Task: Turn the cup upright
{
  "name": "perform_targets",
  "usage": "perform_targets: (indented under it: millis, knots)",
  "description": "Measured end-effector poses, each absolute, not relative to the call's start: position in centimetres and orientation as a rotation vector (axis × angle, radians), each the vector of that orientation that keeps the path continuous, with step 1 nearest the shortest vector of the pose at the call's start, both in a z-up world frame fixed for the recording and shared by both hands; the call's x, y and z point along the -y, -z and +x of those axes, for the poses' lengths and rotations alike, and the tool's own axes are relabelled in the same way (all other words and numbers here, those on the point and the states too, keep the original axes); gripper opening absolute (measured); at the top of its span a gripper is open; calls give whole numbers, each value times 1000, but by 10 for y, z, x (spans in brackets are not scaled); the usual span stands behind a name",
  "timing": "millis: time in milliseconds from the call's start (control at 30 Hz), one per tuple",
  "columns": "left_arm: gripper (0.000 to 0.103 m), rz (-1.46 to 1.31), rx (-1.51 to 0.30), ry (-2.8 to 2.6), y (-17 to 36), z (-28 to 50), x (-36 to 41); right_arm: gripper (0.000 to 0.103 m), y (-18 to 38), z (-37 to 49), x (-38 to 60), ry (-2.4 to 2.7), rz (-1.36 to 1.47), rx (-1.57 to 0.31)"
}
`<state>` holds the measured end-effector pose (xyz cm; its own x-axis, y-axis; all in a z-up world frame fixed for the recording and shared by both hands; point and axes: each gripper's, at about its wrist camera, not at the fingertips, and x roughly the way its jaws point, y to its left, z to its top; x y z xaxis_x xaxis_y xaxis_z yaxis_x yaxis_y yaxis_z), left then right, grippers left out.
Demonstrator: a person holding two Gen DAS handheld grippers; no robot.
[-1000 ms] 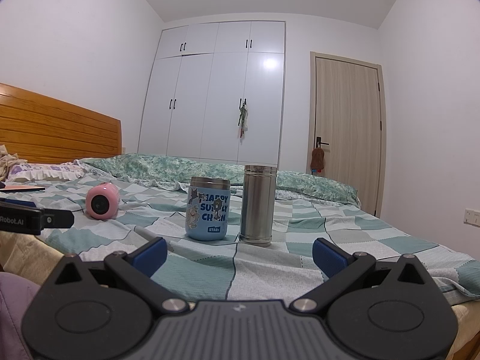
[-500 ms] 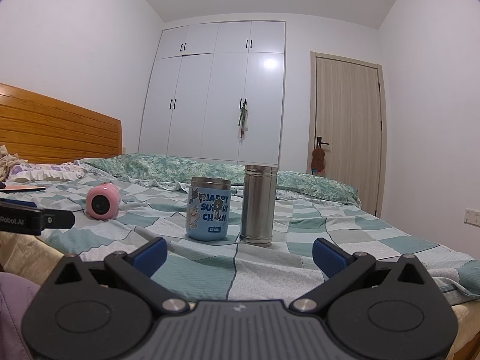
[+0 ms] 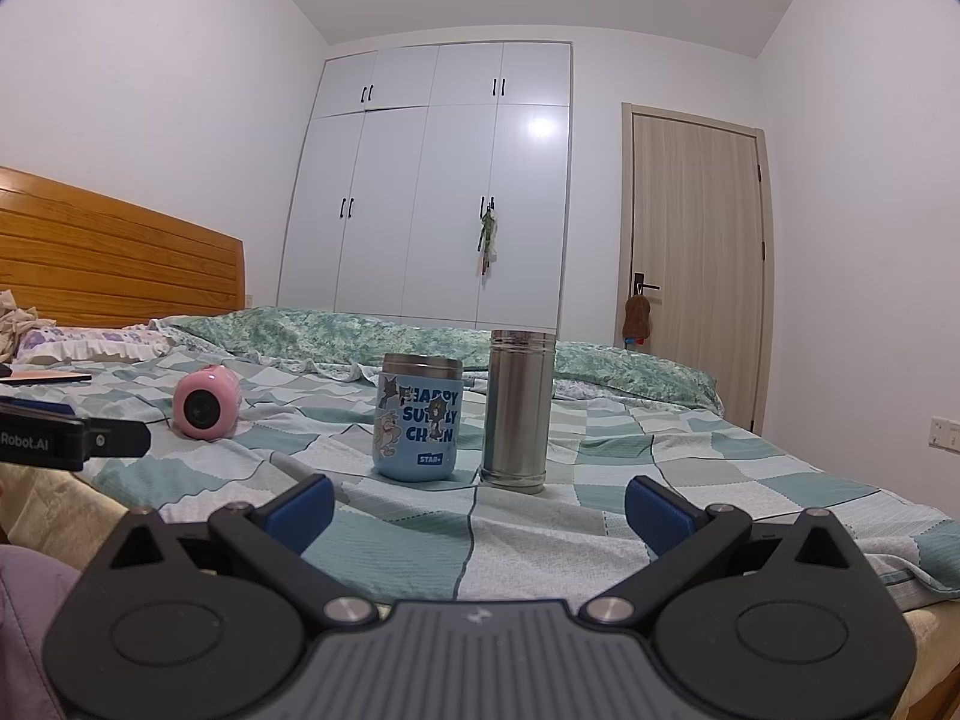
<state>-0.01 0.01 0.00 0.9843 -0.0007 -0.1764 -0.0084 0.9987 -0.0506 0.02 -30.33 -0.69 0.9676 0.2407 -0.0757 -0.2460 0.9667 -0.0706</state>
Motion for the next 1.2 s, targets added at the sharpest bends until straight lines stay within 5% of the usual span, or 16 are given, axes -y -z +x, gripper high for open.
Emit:
perform_targets:
  millis: [567,1200]
  knots:
    - [103,-90,-195,-4,-9,4,-12,103,-8,6,298,-323,-82,-80]
    - [103,-3,-240,-143,-59,70,-120,103,-73,128,136,-660,-167,-124]
